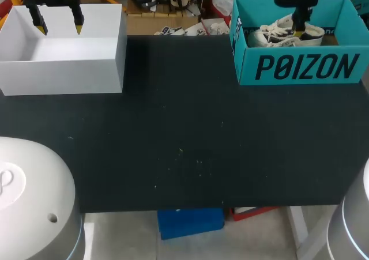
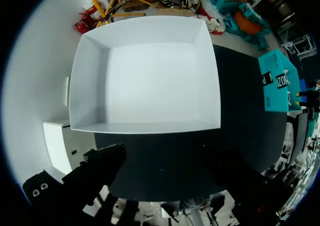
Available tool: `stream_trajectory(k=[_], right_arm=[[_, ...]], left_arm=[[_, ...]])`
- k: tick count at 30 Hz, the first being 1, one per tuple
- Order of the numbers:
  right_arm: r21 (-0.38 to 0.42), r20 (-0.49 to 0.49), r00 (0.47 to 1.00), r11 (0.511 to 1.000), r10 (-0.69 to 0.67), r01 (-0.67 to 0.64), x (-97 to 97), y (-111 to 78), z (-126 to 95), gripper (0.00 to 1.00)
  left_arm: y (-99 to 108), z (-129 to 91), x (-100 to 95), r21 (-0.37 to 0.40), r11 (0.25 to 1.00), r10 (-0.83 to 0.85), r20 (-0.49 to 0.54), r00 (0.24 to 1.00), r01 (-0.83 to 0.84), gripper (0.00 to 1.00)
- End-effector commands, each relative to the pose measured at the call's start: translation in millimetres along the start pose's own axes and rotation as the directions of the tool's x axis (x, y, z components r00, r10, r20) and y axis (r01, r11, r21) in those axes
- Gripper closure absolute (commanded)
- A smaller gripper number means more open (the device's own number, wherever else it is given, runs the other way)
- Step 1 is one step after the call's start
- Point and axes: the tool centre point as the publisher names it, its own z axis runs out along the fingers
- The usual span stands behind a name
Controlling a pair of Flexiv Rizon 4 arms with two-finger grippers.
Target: Take the shoe out of the shoebox, open the shoe tongue, remove and reinsert the insole, then place the shoe into the shoebox
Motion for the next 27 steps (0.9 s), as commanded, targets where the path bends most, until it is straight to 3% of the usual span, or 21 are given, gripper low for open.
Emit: stream_trajectory(k=[1, 23, 27], right_arm=[[-0.005, -0.012, 1.0, 1.0, 0.004, -0.005, -5.4, 0.2, 9, 0.68], [-0.027, -0.071, 0.997, 1.0, 0.005, -0.007, -9.3, 2.5, 51, 0.73], [-0.031, -0.082, 0.997, 1.0, 0.001, -0.004, -9.8, 4.3, 58, 0.87]], left_arm=[[1, -1, 0.6, -0.002, 1.0, -0.002, 0.003, 1.0, 0.002, 0.0], [1, -1, 0.6, -0.002, 1.0, -0.002, 0.003, 1.0, 0.002, 0.0], [1, -1, 0.6, -0.002, 1.0, -0.002, 0.003, 1.0, 0.002, 0.0]])
